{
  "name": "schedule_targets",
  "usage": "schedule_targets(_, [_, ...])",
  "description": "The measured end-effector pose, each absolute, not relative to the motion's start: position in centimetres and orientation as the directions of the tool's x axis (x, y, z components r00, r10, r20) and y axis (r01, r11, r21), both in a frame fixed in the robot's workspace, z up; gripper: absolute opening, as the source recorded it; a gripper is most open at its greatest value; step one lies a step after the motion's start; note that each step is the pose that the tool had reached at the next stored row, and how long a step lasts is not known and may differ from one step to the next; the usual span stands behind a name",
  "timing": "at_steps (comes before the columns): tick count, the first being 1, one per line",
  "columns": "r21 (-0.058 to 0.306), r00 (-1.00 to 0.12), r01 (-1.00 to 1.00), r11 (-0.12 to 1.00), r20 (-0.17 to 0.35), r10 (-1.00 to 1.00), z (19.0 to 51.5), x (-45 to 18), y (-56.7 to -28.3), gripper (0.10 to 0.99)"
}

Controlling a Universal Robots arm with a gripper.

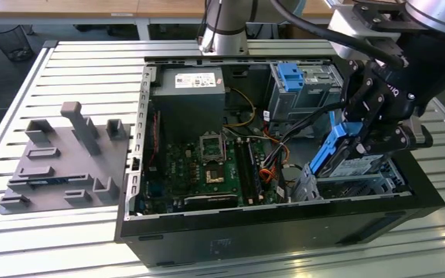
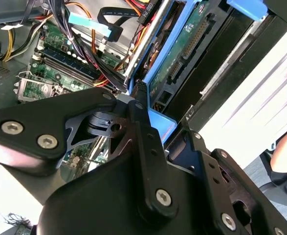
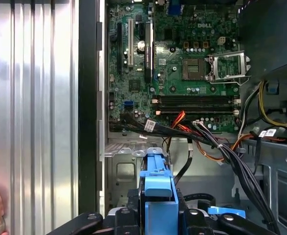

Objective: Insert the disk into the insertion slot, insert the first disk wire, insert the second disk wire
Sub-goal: 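Insert the disk into the insertion slot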

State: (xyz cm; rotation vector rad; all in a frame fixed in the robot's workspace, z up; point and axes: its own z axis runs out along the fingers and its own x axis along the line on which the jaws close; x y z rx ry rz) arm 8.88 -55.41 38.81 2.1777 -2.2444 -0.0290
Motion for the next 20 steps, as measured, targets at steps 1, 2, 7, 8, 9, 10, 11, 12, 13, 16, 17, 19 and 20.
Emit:
schedule_targets(1, [0.023,-0.031,-0.999,0.031,-0.003,-1.000,38.7,8.9,-55.4,0.369])
schedule_targets(2, [0.023,-0.031,-0.999,0.031,-0.003,-1.000,38.6,8.9,-55.4,0.369])
schedule_targets(7, [0.023,-0.031,-0.999,0.031,-0.003,-1.000,38.1,8.9,-55.4,0.369])
schedule_targets(8, [0.023,-0.031,-0.999,0.031,-0.003,-1.000,38.0,8.9,-55.4,0.369])
schedule_targets(9, [0.023,-0.031,-0.999,0.031,-0.003,-1.000,37.9,8.9,-55.4,0.369])
schedule_targets(10, [0.023,-0.031,-0.999,0.031,-0.003,-1.000,37.8,8.9,-55.4,0.369])
schedule_targets(11, [0.023,-0.031,-0.999,0.031,-0.003,-1.000,37.8,8.9,-55.4,0.369])
schedule_targets(12, [0.023,-0.031,-0.999,0.031,-0.003,-1.000,37.7,8.9,-55.4,0.369])
schedule_targets(13, [0.023,-0.031,-0.999,0.031,-0.003,-1.000,37.6,8.9,-55.4,0.369])
schedule_targets(16, [0.023,-0.031,-0.999,0.031,-0.003,-1.000,37.4,8.9,-55.4,0.369])
schedule_targets(17, [0.023,-0.031,-0.999,0.031,-0.003,-1.000,37.3,8.9,-55.4,0.369])
schedule_targets(19, [0.023,-0.031,-0.999,0.031,-0.003,-1.000,37.2,8.9,-55.4,0.369])
schedule_targets(20, [0.023,-0.031,-0.999,0.031,-0.003,-1.000,37.1,8.9,-55.4,0.369])
